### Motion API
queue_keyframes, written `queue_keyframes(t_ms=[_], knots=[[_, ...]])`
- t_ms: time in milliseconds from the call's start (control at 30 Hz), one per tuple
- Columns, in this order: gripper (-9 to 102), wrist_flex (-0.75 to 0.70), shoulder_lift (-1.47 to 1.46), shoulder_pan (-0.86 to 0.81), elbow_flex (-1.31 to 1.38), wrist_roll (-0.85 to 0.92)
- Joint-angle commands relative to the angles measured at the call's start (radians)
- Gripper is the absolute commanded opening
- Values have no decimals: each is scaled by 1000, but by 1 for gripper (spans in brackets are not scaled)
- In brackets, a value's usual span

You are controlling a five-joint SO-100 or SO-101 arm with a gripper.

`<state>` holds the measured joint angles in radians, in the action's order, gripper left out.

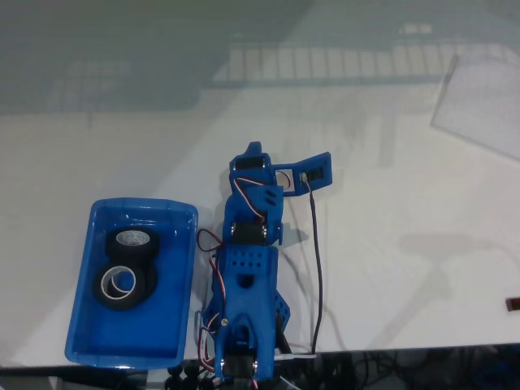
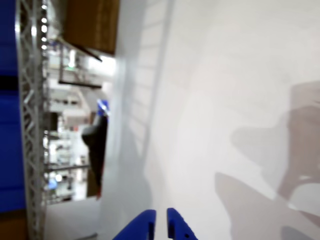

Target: Grasp all tape and put them in the bin.

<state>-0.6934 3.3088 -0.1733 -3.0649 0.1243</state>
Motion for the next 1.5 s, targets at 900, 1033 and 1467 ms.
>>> queue_keyframes(t_ms=[900,1033,1467], knots=[[0,-89,15,20,-35,8],[0,-89,15,20,-35,6],[0,-89,15,18,-35,6]])
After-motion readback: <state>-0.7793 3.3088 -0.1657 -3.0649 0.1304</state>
